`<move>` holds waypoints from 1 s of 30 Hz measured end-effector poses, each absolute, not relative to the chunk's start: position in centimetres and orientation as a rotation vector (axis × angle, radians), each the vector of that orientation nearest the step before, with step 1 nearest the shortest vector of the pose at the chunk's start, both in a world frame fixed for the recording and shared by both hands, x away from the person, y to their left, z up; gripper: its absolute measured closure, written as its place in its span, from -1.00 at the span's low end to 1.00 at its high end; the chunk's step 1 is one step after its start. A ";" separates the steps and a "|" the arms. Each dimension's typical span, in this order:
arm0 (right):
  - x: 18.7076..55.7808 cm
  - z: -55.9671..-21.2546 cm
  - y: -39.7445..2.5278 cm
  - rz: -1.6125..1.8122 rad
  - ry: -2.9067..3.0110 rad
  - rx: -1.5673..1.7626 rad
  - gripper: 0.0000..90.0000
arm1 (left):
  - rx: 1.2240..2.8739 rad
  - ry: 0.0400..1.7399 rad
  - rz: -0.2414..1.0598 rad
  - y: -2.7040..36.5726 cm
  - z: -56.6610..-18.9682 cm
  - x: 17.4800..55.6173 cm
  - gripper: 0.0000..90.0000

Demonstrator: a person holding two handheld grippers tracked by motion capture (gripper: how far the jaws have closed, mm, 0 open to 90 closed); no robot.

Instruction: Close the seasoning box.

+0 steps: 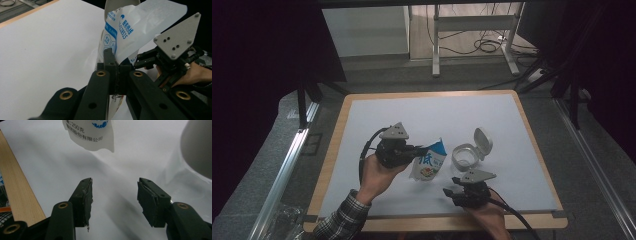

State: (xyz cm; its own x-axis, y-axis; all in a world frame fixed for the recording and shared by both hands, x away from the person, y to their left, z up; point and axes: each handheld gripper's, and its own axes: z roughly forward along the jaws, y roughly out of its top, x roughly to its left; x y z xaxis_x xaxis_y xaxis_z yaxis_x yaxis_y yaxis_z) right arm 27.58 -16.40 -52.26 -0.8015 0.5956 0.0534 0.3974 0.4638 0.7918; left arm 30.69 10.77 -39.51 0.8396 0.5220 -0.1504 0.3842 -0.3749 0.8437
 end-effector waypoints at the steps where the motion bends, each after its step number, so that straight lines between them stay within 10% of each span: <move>1: 27.6 -52.3 -16.2 1.245 2.482 0.851 0.02 | 2.008 0.668 0.171 10.7 -39.5 30.7 0.99; 30: 28.5 -53.3 -12.4 1.231 2.442 0.807 -0.07 | 1.997 0.670 0.136 10.0 -38.4 30.6 0.99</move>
